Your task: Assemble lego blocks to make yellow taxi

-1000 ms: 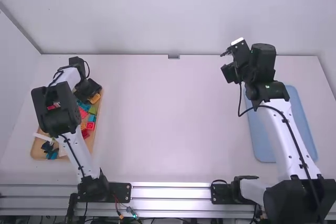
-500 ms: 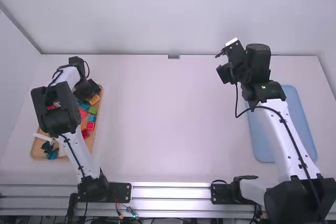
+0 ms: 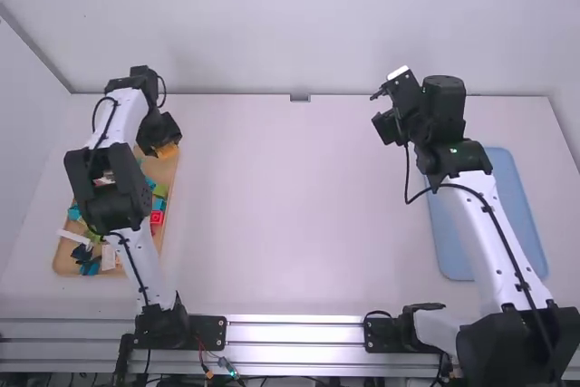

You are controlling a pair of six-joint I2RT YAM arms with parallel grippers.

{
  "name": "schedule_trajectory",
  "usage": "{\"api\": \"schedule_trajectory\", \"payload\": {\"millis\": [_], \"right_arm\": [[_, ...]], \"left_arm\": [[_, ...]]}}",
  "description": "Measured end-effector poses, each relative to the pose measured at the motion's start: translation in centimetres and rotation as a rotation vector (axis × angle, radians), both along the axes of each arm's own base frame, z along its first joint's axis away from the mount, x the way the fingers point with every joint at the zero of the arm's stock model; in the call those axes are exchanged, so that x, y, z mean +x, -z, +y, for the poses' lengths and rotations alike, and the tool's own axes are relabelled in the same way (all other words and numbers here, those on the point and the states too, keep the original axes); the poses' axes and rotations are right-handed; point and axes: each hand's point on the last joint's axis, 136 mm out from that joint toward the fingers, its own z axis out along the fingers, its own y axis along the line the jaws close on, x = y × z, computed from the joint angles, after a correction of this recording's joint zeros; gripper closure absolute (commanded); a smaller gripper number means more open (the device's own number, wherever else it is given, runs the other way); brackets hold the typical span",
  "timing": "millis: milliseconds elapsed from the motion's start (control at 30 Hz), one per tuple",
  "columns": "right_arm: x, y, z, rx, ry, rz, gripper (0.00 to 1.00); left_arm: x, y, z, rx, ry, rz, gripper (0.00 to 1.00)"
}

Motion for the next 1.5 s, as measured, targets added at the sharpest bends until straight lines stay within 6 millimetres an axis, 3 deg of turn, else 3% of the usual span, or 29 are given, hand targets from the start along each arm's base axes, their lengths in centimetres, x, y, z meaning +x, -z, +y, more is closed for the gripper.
{"api": "schedule_trajectory", "payload": {"millis": [67, 167, 233, 267, 333, 367, 500, 600, 700, 800, 1133, 1200, 1233, 1300, 1500], "right_arm": [[0.0, 0.1, 0.0, -0.001, 0.001, 0.004, 0.02], [-0.2, 0.3, 0.0, -0.001, 0.0, 0.014, 0.01], [-0.3, 0.5, -0.1, -0.002, 0.0, 0.022, 0.02], [-0.3, 0.5, -0.1, -0.003, 0.002, 0.024, 0.01], [-0.5, 0.8, -0.1, -0.004, 0.001, 0.038, 0.01], [-0.6, 0.9, -0.1, -0.005, 0.003, 0.043, 0.01], [-0.9, 1.4, -0.2, -0.006, 0.005, 0.067, 0.01], [-1.3, 1.9, -0.4, -0.002, 0.008, 0.095, 0.01], [-1.7, 2.0, -0.5, 0.027, 0.032, 0.109, 0.01], [-2.3, 1.4, -0.9, 0.058, 0.057, 0.106, 0.01], [-4.9, -0.7, -0.8, 0.118, 0.058, 0.091, 0.01], [-5.0, -0.7, -0.7, 0.122, 0.054, 0.092, 0.01], [-5.0, -0.7, -0.7, 0.126, 0.052, 0.093, 0.02], [-5.1, -0.6, -0.6, 0.127, 0.052, 0.096, 0.01], [-5.1, -0.6, -0.6, 0.13, 0.052, 0.099, 0.01]], "left_arm": [[-0.1, -0.1, -1.9, 0.046, 0.064, 0.007, 0.98], [-0.4, -0.6, -6.7, 0.102, 0.263, 0.003, 0.98], [-0.8, -1.5, -12.8, 0.115, 0.52, -0.025, 0.98], [-0.9, -1.6, -13.9, 0.112, 0.568, -0.029, 0.98], [-2.7, -2.0, -20.5, 0.074, 0.898, -0.022, 0.98], [-3.8, -1.9, -22.9, 0.052, 1.034, -0.009, 0.98], [-8.0, -0.3, -29.0, 0.002, 1.455, 0.05, 0.98], [-10.6, 1.0, -31.2, -0.013, 1.692, 0.093, 0.99], [-12.8, 2.1, -31.7, -0.026, 1.885, 0.149, 0.99], [-13.7, 3.1, -31.6, -0.036, 1.999, 0.168, 0.99], [-14.4, 6.7, -31.5, -0.026, 2.192, 0.116, 0.96], [-14.3, 7.1, -31.5, -0.017, 2.203, 0.103, 0.84], [-14.3, 7.2, -31.5, -0.015, 2.207, 0.1, 0.71], [-14.3, 7.4, -31.5, -0.012, 2.21, 0.096, 0.61], [-14.3, 7.4, -31.4, -0.014, 2.211, 0.098, 0.45]]}}
